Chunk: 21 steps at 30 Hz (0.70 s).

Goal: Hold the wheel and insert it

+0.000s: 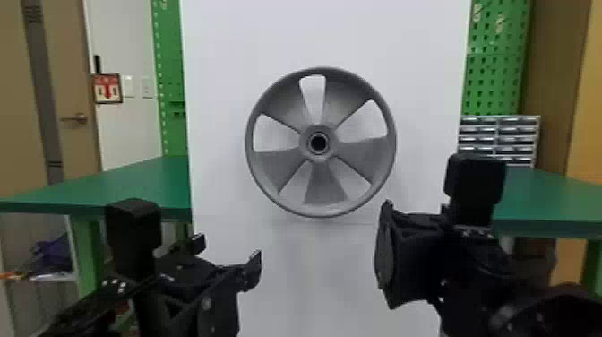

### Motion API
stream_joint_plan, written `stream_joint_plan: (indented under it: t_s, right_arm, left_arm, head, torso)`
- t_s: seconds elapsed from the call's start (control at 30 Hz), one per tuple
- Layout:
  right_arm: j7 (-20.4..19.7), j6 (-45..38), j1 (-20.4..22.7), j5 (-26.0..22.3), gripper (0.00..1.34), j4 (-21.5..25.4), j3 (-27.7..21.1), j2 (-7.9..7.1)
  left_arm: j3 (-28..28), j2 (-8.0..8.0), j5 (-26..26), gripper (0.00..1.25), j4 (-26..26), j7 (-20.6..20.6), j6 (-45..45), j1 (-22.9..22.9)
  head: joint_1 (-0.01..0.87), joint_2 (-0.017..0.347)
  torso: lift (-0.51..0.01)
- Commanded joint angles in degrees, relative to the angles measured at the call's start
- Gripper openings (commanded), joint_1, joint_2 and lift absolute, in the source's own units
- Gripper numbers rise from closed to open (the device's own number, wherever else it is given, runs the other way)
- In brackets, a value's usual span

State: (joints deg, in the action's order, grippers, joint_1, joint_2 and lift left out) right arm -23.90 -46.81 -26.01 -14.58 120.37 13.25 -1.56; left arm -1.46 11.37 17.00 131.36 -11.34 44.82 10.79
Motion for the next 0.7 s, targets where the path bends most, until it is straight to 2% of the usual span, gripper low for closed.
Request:
stream_joint_plan:
  t_s: [0.0, 0.33, 0.67]
  right_arm:
    - [0.0, 1.2, 2.5, 0.3, 0.98, 0.9, 0.5, -0.81]
    - [0.0, 4.8, 7.1, 1.4, 0.98, 1.0, 1.8, -1.51]
    - [0.0, 11.5, 13.6, 2.5, 0.98, 0.7, 1.1, -2.39]
  left_arm:
    - [0.1, -0.12, 0.0, 1.10, 0.0, 0.0, 0.0, 0.0]
    - [0.4, -0.29, -0.2, 1.10, 0.1, 0.0, -0.1, -0.1]
    - [0.7, -0.47, -0.7, 1.10, 0.1, 0.0, -0.2, -0.2]
  head:
    - [0.179, 0.101]
    - [0.179, 0.101]
    - [0.179, 0.101]
  torso:
    - [-0.493]
    - [-0.493]
    - [-0.493]
